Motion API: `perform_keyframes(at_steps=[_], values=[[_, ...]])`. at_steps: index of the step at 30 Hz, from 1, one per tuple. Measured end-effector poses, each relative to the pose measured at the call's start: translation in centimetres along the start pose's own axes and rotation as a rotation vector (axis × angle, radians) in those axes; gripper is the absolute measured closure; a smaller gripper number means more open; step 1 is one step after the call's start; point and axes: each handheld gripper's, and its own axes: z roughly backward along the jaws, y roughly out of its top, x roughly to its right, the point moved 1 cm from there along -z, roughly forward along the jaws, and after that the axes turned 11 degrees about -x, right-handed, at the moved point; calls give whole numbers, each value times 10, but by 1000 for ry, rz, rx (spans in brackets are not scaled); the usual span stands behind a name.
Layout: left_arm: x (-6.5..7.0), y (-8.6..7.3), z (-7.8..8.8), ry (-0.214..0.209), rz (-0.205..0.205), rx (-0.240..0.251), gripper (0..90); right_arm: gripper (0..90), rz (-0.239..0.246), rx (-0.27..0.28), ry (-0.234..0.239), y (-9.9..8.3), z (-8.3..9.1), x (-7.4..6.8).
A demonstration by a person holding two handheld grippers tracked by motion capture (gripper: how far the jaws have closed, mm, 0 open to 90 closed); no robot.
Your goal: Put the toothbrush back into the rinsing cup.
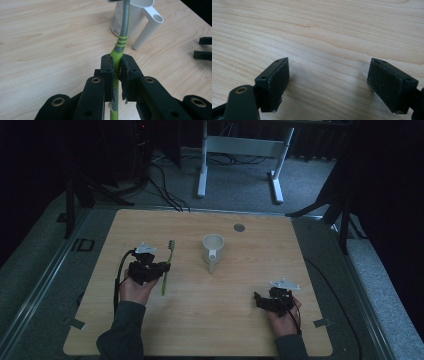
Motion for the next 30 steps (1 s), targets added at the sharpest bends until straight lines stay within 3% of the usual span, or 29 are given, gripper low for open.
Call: perform_keyframes(at_steps=[14, 30], values=[[0, 1, 0, 14, -3, 57, 813, 177, 2, 0, 1, 0, 0, 0], [3, 5, 3, 44, -46, 137, 812, 177, 3, 1, 2, 0, 0, 0]])
